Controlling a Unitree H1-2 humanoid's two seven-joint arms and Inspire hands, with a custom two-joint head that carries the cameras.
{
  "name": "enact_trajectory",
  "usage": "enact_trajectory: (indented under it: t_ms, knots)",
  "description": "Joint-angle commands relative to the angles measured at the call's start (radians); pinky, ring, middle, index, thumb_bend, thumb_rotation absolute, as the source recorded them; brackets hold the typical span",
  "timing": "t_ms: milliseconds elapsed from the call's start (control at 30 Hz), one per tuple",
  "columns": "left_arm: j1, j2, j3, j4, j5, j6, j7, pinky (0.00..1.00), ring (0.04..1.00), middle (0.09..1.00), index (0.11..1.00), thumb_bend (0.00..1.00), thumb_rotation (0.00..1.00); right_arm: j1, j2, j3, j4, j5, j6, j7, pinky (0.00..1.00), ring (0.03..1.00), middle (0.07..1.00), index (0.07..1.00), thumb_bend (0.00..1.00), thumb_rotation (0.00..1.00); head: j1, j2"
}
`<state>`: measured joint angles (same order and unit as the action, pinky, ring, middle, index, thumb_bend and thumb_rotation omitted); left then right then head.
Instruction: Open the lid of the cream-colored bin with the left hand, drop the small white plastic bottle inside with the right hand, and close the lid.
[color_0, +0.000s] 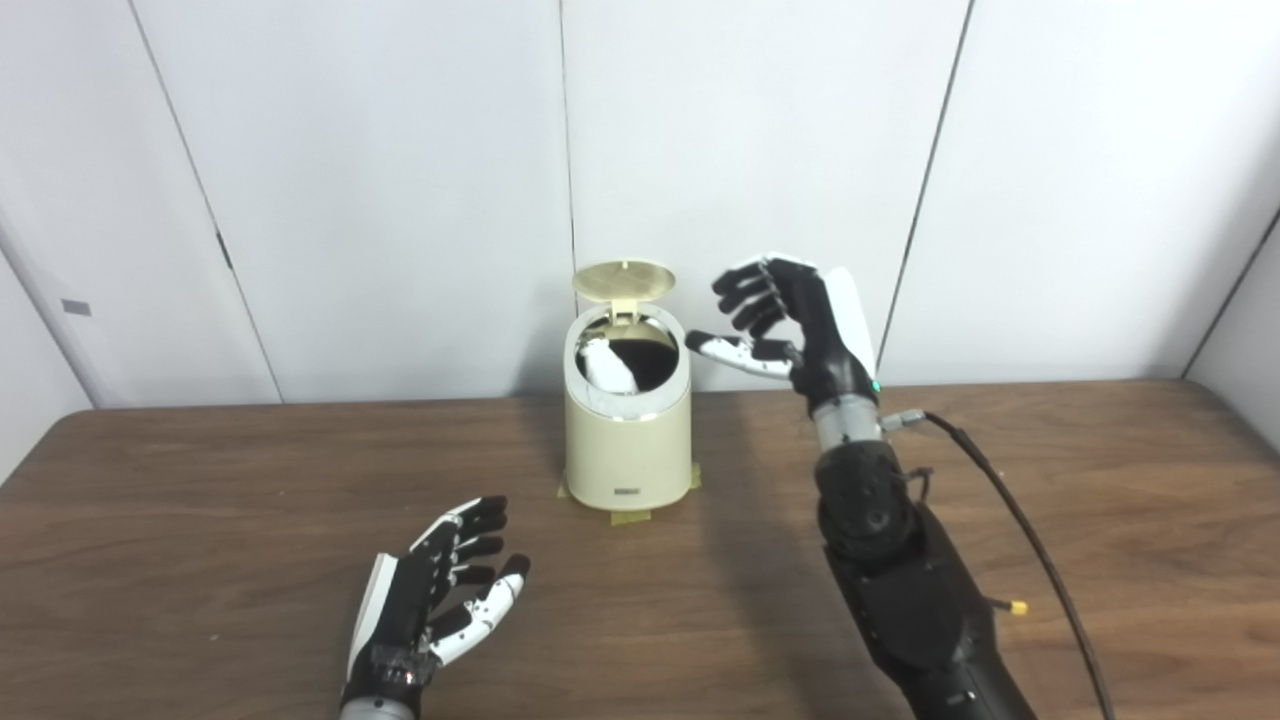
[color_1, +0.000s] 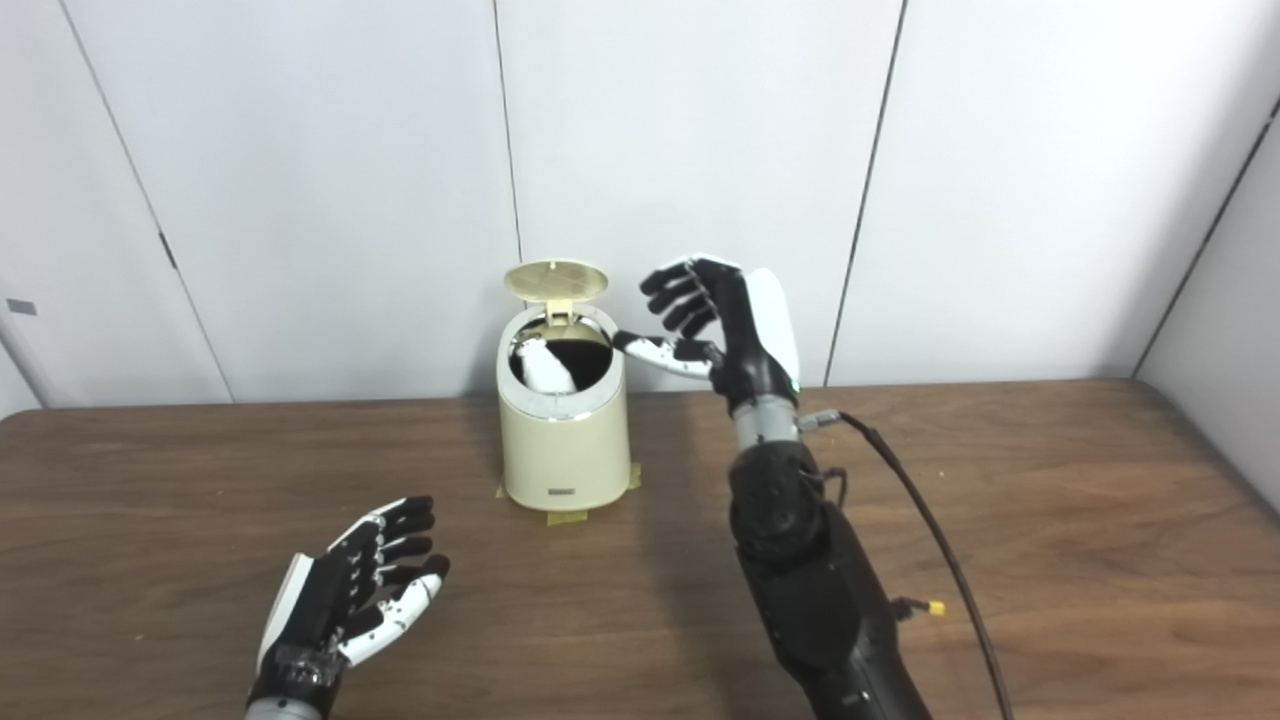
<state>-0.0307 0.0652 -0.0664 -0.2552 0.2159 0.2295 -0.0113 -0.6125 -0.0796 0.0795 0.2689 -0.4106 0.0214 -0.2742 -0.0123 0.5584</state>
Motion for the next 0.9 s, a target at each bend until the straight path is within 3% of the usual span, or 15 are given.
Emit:
enact_trajectory:
  t_ms: [0,100,233,267,333,367,433,667,767,867]
  knots:
    - [-0.051,-0.002,0.011,-0.012,-0.01,-0.01,0.002,0.72,0.787,0.815,0.826,0.4,0.19,-0.018,-0.014,-0.014,-0.054,0.015,-0.018,0.01,0.38,0.43,0.473,0.512,0.52,0.0,0.0,0.0]
    - [-0.075,-0.01,0.041,0.0,-0.053,0.002,0.007,0.69,0.775,0.808,0.822,0.42,0.24,0.031,-0.025,-0.033,-0.104,0.065,0.006,0.059,0.41,0.442,0.478,0.512,0.52,0.0,0.003,0.0]
    - [-0.135,-0.012,0.082,0.023,-0.118,0.023,-0.003,0.7,0.781,0.82,0.835,0.41,0.27,0.118,-0.034,-0.06,-0.216,0.105,0.118,0.124,0.46,0.538,0.492,0.499,0.52,0.01,0.012,-0.001]
    - [-0.151,-0.012,0.089,0.029,-0.13,0.029,-0.004,0.7,0.781,0.821,0.841,0.41,0.3,0.141,-0.031,-0.072,-0.243,0.127,0.14,0.139,0.49,0.579,0.594,0.498,0.51,0.1,0.012,-0.001]
    - [-0.187,-0.009,0.099,0.039,-0.148,0.053,-0.007,0.72,0.795,0.834,0.859,0.39,0.34,0.187,-0.025,-0.095,-0.291,0.184,0.164,0.175,0.56,0.65,0.693,0.499,0.5,0.15,0.015,-0.002]
    - [-0.206,-0.006,0.101,0.039,-0.155,0.071,-0.01,0.73,0.805,0.842,0.865,0.38,0.35,0.208,-0.024,-0.103,-0.313,0.207,0.174,0.189,0.59,0.681,0.726,0.619,0.52,0.3,0.015,-0.002]
    - [-0.247,0.007,0.099,0.043,-0.16,0.105,-0.021,0.76,0.827,0.863,0.876,0.35,0.42,0.253,-0.021,-0.113,-0.351,0.233,0.19,0.205,0.64,0.733,0.777,0.738,0.57,0.49,0.016,-0.003]
    - [-0.393,0.049,0.094,0.104,-0.174,0.154,-0.057,0.84,0.882,0.9,0.907,0.34,0.67,0.384,0.003,-0.149,-0.413,0.378,0.142,0.251,0.79,0.867,0.881,0.838,0.59,0.72,0.014,-0.006]
    - [-0.45,0.061,0.093,0.138,-0.185,0.155,-0.071,0.87,0.902,0.917,0.915,0.38,0.69,0.422,0.023,-0.157,-0.435,0.423,0.147,0.254,0.82,0.888,0.896,0.855,0.59,0.91,0.022,-0.009]
    - [-0.503,0.061,0.091,0.159,-0.187,0.176,-0.074,0.88,0.905,0.919,0.912,0.4,0.68,0.454,0.034,-0.157,-0.447,0.433,0.13,0.249,0.81,0.879,0.888,0.854,0.63,0.99,0.03,-0.011]
